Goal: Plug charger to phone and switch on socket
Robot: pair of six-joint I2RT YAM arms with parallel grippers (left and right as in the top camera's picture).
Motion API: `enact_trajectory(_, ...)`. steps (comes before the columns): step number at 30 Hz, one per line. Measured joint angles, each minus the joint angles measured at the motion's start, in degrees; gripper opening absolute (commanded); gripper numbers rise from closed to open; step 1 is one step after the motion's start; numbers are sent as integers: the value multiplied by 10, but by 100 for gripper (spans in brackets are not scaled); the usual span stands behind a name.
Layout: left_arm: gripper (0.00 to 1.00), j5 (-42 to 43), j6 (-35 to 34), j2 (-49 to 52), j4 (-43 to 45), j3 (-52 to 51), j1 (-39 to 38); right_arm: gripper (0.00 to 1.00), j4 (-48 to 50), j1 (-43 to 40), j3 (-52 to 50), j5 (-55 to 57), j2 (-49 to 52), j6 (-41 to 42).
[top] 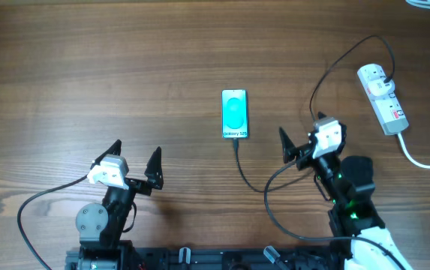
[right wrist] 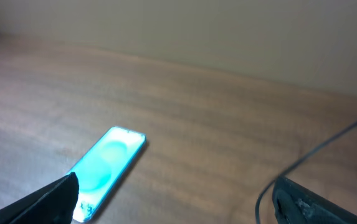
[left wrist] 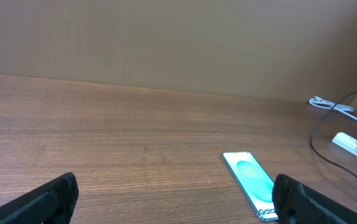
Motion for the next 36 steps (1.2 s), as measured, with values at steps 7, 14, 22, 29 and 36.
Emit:
enact_trajectory(7,100,0,0,0,0,0,0,100,-38,-3,-64,0,-61,3)
enact_trajectory(14,100,0,0,0,0,0,0,100,-109,-9,-66,-9,-82,22)
enact_trajectory(22,100,0,0,0,0,0,0,100,-187,-17,-67,-16,-132,24)
enact_trajectory(29,100,0,0,0,0,0,0,100,-293,-42,-67,-17,-225,28)
enact_trajectory(36,100,0,0,0,0,0,0,100,-293,-50,-67,-17,-282,44)
